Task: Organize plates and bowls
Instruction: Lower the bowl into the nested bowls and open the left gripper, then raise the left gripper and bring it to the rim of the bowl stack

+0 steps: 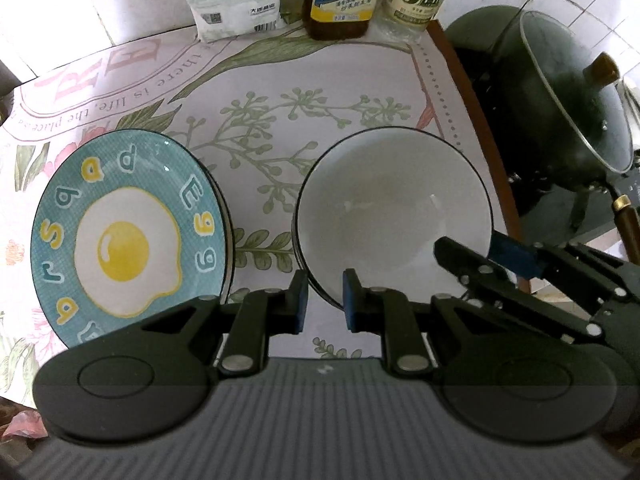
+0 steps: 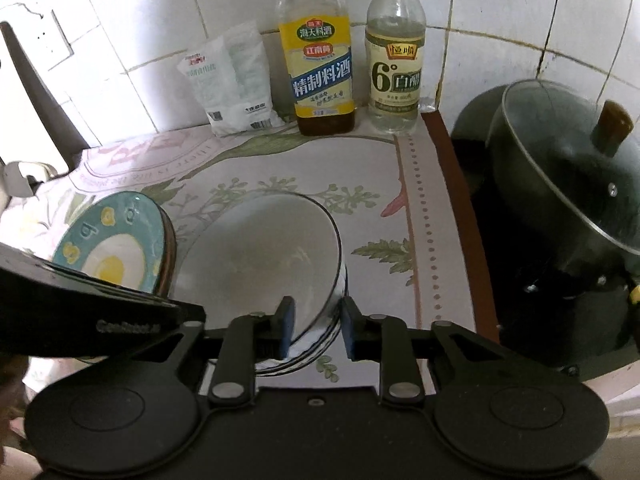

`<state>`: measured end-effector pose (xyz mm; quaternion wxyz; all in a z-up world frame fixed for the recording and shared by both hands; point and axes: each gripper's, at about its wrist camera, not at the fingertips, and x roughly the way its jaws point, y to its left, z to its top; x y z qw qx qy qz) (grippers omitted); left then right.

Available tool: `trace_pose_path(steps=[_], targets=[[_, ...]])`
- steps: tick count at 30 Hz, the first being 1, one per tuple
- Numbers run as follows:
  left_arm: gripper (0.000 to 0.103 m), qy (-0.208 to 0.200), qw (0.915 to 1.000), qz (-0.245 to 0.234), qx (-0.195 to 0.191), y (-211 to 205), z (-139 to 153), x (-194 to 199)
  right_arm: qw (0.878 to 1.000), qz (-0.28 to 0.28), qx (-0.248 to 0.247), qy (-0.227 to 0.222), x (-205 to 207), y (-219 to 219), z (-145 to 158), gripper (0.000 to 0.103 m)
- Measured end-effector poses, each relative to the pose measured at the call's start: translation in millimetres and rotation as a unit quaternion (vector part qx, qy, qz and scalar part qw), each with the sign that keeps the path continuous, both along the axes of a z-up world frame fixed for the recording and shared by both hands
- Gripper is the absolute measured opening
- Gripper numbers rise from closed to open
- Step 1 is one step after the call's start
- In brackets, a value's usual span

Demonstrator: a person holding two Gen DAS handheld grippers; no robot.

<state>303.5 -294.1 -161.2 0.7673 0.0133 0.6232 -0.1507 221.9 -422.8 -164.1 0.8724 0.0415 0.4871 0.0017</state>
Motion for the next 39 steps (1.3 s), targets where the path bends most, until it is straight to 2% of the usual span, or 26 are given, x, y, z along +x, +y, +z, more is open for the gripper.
trace_pose_path(steps=[6,10,14,20,28,35,39], targets=[[0.020,-0.003,0.9999,0.012,-0.005,3,5,0,1.000,0.015,-0.006,-0.004,-2,0,1,0.029],[0.021,-0.008,0.9997,0.015,-0.020,5,17,-4,1.000,0.015,0.008,-0.023,-8,-6,12,0.030],[0.023,-0.022,0.9992,0.011,-0.033,9,35,-15,0.998,0.039,-0.001,-0.044,-20,-6,28,0.030],[0.026,-0.063,0.9964,0.006,-0.057,28,67,-35,0.994,0.081,-0.011,-0.072,-42,-1,58,0.043],[0.030,-0.131,0.9870,-0.017,-0.091,63,105,-64,0.988,0.103,-0.019,-0.110,-77,11,81,0.052],[0.032,-0.154,0.9785,-0.033,-0.133,90,111,-77,0.985,0.104,-0.031,-0.137,-100,27,92,0.061],[0.034,-0.165,0.9742,-0.031,-0.150,106,107,-85,0.984,0.088,-0.023,-0.153,-112,33,96,0.062]])
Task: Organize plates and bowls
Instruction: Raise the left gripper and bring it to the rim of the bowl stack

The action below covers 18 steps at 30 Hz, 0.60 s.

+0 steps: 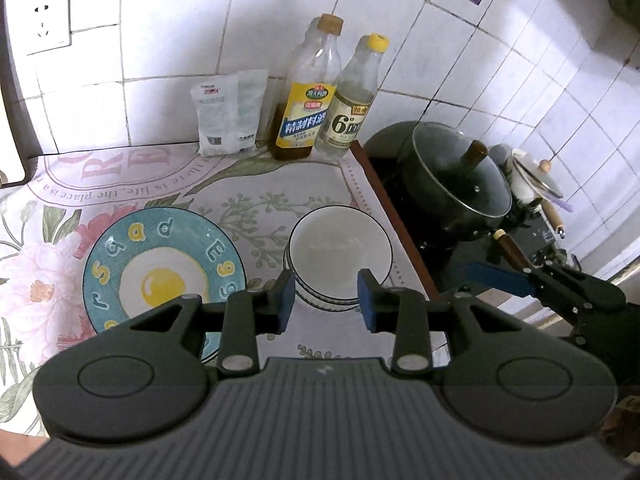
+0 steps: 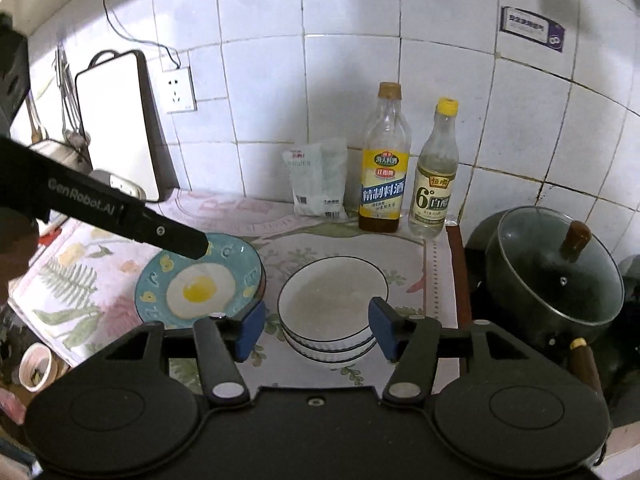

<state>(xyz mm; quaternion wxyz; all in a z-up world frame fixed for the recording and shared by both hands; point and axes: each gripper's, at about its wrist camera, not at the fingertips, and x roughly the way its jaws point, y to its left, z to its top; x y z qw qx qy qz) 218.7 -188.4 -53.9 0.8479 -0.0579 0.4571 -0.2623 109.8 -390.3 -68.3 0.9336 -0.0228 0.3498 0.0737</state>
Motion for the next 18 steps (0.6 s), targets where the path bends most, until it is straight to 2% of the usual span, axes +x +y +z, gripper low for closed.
trace_pose_path(steps=[9,12,13,15,18], targets=[[0.039,-0.020,0.9998,0.004,0.000,13,-19,-18,0.999,-0.021,-0.002,-0.040,-20,7,-20,0.070],[0.042,-0.044,0.9990,-0.005,-0.008,14,-25,-26,0.998,-0.023,-0.008,-0.057,-29,11,-30,0.077],[0.043,-0.052,0.9986,-0.006,-0.006,12,-27,-29,0.998,-0.025,-0.010,-0.060,-31,12,-34,0.084],[0.047,-0.068,0.9975,-0.013,-0.006,9,-33,-34,0.997,-0.031,-0.015,-0.072,-38,14,-41,0.090],[0.053,-0.094,0.9953,-0.022,-0.006,4,-43,-44,0.996,-0.036,-0.022,-0.080,-47,16,-56,0.091]])
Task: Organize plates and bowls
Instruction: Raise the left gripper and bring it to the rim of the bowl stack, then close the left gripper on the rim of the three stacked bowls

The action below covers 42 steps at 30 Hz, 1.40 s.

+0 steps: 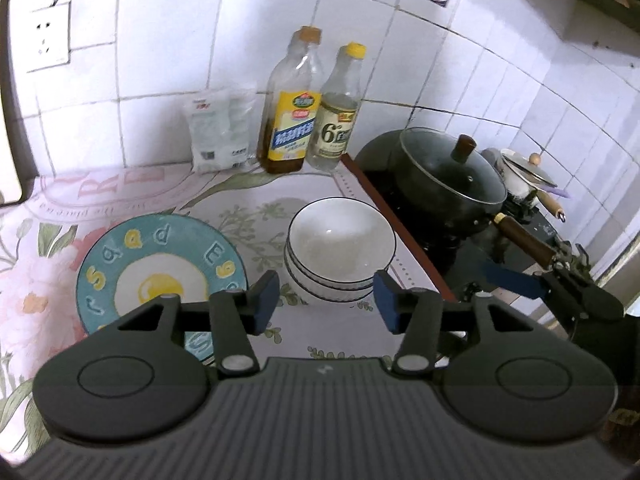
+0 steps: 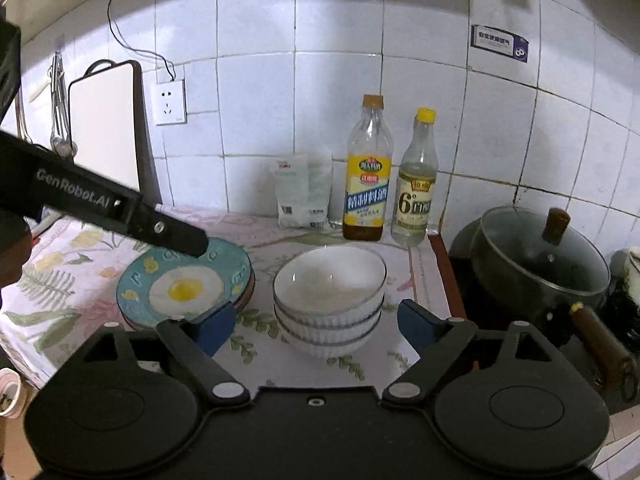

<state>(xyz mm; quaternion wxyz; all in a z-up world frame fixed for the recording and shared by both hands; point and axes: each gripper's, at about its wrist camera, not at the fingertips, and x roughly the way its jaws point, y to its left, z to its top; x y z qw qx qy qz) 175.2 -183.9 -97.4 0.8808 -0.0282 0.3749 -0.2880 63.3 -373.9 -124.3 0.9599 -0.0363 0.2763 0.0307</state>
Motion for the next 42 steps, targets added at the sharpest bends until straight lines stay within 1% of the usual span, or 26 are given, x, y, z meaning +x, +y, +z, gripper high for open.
trace_pose_path(steps=[3,5,9,13,16,21,25,28,30,33,36,37,38,39,41,42], targets=[[0.059,-0.011,0.9999,0.000,-0.002,-4,-12,-8,1.000,-0.004,-0.002,0.002,-7,0,-18,0.093],[0.063,-0.008,0.9999,-0.001,-0.011,-6,-21,-11,1.000,-0.005,-0.003,-0.001,-11,-1,-32,0.094],[0.067,0.000,0.9996,0.005,-0.028,-9,-40,-16,1.000,-0.002,-0.009,-0.018,-14,-4,-60,0.097],[0.073,0.008,0.9984,0.030,-0.048,-14,-59,-13,1.000,-0.001,-0.005,-0.024,-2,-14,-88,0.098],[0.075,0.008,0.9972,0.045,-0.059,-18,-69,-9,1.000,0.001,0.002,-0.025,15,-21,-101,0.099],[0.075,0.021,0.9960,0.058,-0.064,-27,-82,7,0.999,0.005,0.011,-0.031,46,-23,-113,0.100],[0.075,0.058,0.9931,0.065,-0.078,-36,-91,23,0.999,0.013,0.008,-0.029,67,-20,-122,0.103],[0.075,0.086,0.9896,0.071,-0.090,-39,-98,33,1.000,-0.006,0.011,-0.016,83,-20,-129,0.103],[0.075,0.100,0.9858,0.084,-0.104,-38,-101,40,1.000,0.001,0.014,-0.011,89,-20,-132,0.103],[0.075,0.123,0.9803,0.091,-0.125,-38,-107,51,1.000,0.005,0.016,-0.005,97,-21,-133,0.103],[0.073,0.126,0.9782,0.108,-0.124,-38,-112,60,0.999,0.013,0.040,0.011,106,-25,-135,0.103],[0.070,0.121,0.9784,0.113,-0.124,-39,-114,62,0.999,0.015,0.041,0.014,109,-26,-136,0.103],[0.061,0.113,0.9790,0.116,-0.124,-40,-114,63,0.999,0.020,0.041,0.016,112,-25,-137,0.103],[0.058,0.103,0.9812,0.113,-0.118,-42,-115,64,0.999,0.026,0.040,0.015,114,-25,-137,0.103],[0.056,0.098,0.9836,0.109,-0.105,-44,-117,68,0.999,0.036,0.038,0.013,118,-26,-138,0.103],[0.056,0.105,0.9831,0.110,-0.102,-46,-120,71,0.998,0.038,0.041,0.013,119,-27,-139,0.103]])
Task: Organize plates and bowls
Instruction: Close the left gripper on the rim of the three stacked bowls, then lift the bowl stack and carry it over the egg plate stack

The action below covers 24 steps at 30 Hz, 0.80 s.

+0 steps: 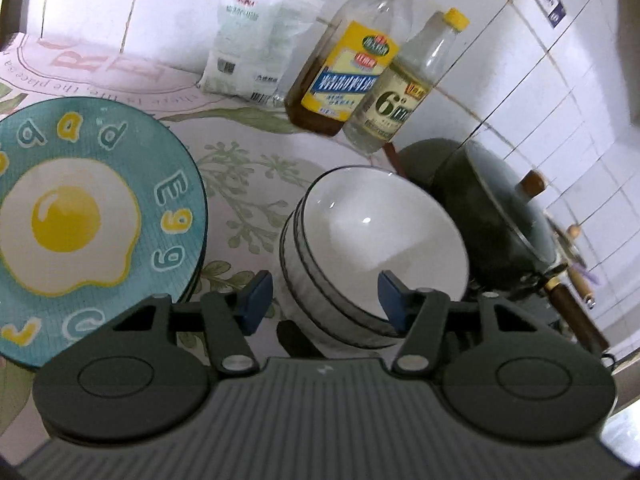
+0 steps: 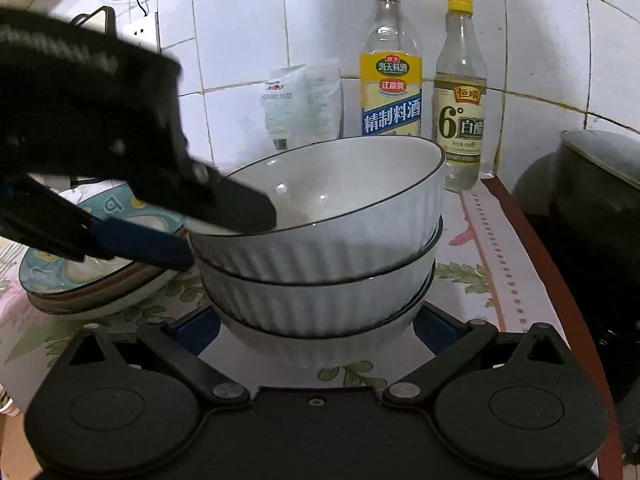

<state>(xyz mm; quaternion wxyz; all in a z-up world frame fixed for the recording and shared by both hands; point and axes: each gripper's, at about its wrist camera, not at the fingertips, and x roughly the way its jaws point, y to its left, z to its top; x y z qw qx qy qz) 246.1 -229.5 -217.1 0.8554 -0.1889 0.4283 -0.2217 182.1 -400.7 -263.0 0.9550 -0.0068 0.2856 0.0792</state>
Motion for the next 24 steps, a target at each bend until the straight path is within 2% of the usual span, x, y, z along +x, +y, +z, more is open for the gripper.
trace_pose_path(steps=[3,7,10,11,13,16,24], targets=[[0.054,0.021,0.9997,0.005,-0.012,-2,-6,8,1.000,0.010,0.011,-0.003,2,-4,-3,0.103],[0.053,0.030,0.9995,0.004,0.006,-7,-6,13,0.999,0.028,0.021,0.003,8,-11,-4,0.103],[0.050,0.048,0.9984,0.013,0.026,-10,-9,21,0.998,0.023,0.054,0.027,14,-17,-6,0.103],[0.045,0.050,0.9983,0.014,0.028,-10,-10,23,0.998,0.019,0.059,0.031,14,-16,-6,0.103],[0.039,0.054,0.9979,0.012,0.035,-11,-11,28,0.999,0.019,0.044,0.024,14,-12,-5,0.103],[0.036,0.062,0.9972,0.009,0.040,-12,-12,32,0.999,0.033,0.022,0.016,17,-8,-5,0.103],[0.034,0.056,0.9964,0.004,0.063,-18,-10,31,0.998,0.040,0.039,0.018,17,-11,-8,0.103]])
